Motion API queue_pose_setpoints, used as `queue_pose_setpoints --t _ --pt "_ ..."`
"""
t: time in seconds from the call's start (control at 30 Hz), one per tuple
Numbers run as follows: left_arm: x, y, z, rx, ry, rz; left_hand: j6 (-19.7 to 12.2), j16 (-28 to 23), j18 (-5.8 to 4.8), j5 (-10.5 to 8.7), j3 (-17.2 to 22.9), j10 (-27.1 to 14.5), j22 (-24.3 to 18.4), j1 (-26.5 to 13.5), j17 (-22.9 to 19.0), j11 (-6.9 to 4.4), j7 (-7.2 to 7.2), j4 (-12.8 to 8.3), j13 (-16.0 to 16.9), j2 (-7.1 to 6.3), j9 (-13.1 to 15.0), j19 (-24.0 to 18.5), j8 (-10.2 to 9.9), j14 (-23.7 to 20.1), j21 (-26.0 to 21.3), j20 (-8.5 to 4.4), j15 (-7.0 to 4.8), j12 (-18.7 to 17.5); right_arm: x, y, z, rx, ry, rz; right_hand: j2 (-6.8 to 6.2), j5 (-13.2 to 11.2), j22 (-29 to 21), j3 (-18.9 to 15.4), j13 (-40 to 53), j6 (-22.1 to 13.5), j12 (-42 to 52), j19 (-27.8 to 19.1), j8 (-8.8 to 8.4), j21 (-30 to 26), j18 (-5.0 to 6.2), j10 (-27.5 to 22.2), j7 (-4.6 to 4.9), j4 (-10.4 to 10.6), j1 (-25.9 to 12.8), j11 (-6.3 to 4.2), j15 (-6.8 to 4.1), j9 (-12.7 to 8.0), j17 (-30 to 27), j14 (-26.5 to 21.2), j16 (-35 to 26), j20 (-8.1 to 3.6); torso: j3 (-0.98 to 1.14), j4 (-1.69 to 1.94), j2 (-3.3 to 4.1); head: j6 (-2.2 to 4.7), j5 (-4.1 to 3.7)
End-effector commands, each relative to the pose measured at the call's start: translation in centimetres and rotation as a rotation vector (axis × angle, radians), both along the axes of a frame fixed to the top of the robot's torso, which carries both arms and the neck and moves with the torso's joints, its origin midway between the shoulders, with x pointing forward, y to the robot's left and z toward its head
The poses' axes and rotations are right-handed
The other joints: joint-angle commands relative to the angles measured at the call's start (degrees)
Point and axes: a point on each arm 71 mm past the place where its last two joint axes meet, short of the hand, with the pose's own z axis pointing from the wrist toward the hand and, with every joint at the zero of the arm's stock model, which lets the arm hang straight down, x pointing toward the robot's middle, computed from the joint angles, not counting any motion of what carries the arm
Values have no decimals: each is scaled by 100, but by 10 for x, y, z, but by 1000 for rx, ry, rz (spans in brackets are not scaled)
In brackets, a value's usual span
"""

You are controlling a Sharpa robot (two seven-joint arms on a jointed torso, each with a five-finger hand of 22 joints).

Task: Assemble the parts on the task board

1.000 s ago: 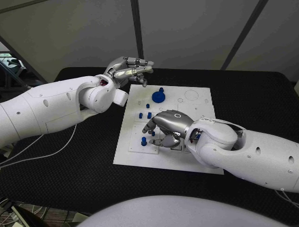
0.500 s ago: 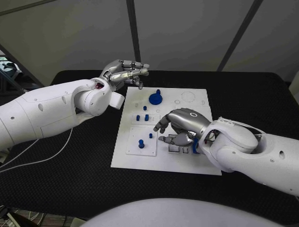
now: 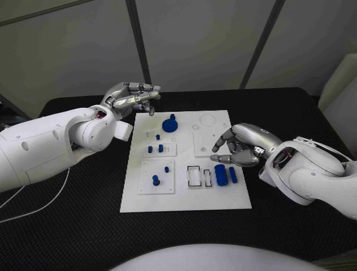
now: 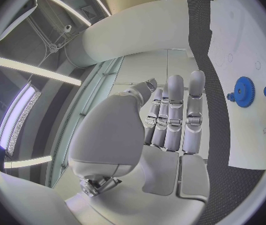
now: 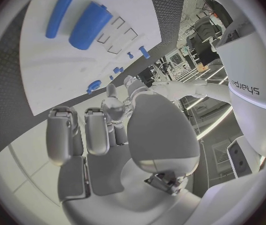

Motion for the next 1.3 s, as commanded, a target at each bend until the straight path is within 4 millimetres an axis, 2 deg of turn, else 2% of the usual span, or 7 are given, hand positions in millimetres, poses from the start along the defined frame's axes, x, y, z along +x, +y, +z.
queue_pose_setpoints --t 0.03,0.2,0.33,0.4,0.6,0.77,1.3 --pt "-1 -1 1 -9 -3 -11 13 -24 292 11 -26 -37 -5 4 -5 -1 21 4 -1 42 -8 -42 24 -50 -34 9 4 40 0 -11 -6 -59 96 -103 46 149 869 -187 551 -95 453 113 86 51 -121 60 16 46 60 2 45 88 122 313 72 -3 -2 -34 -10 -1 -90" --pt "-2 -1 1 -10 -3 -12 13 -24 292 11 -26 -37 -5 4 -5 -1 21 4 -1 42 -8 -42 24 -50 -34 9 4 40 -4 -18 -12 -124 150 -139 72 258 913 -526 737 -239 557 137 145 82 -131 8 27 272 -23 22 66 177 236 322 138 23 -7 -39 -1 -20 -117" --pt "-3 -1 2 -11 -4 -14 13 -24 292 11 -26 -37 -5 4 -5 -1 21 4 -1 42 -8 -42 24 -50 -34 9 4 40 -5 -18 -15 -125 175 -155 86 312 919 -647 748 -290 536 138 172 85 -132 -27 32 341 -9 27 73 213 259 322 151 30 -7 -21 -3 -27 -155" --pt "-3 -2 2 -11 -5 -14 13 -24 292 11 -26 -37 -5 4 -5 -1 21 4 -1 42 -8 -42 24 -50 -34 9 4 40 -5 -17 -17 -127 183 -162 86 330 920 -709 772 -308 544 138 188 86 -132 -30 33 367 -16 30 76 230 268 322 156 33 -3 -24 -4 -34 -160" --pt "-4 -1 3 -12 -11 -10 19 -25 291 12 -29 -35 -10 5 -10 -3 17 2 -1 48 -8 -41 29 -51 -39 10 4 45 -6 -15 -21 -154 195 -166 160 463 963 -902 841 -322 565 170 264 118 -143 -24 24 401 -130 26 76 298 313 328 181 36 -11 -21 -5 -64 -182" --pt "-4 -1 3 -12 -13 -8 19 -25 291 12 -29 -35 -10 5 -10 -3 17 2 -1 48 -8 -41 29 -51 -39 10 4 45 -8 -13 -25 -186 192 -165 189 473 982 -1033 870 -323 562 184 323 132 -148 -24 10 407 -221 16 70 351 340 331 195 33 -5 -26 -2 -82 -194" --pt "-4 0 3 -13 -18 -3 19 -25 291 12 -29 -35 -10 5 -10 -3 17 2 -1 48 -8 -41 29 -51 -39 10 4 45 -12 -9 -34 -227 217 -156 214 462 997 -1123 893 -309 561 195 381 143 -152 -22 -6 405 -257 5 62 401 348 331 199 28 -7 -28 -3 -109 -167"
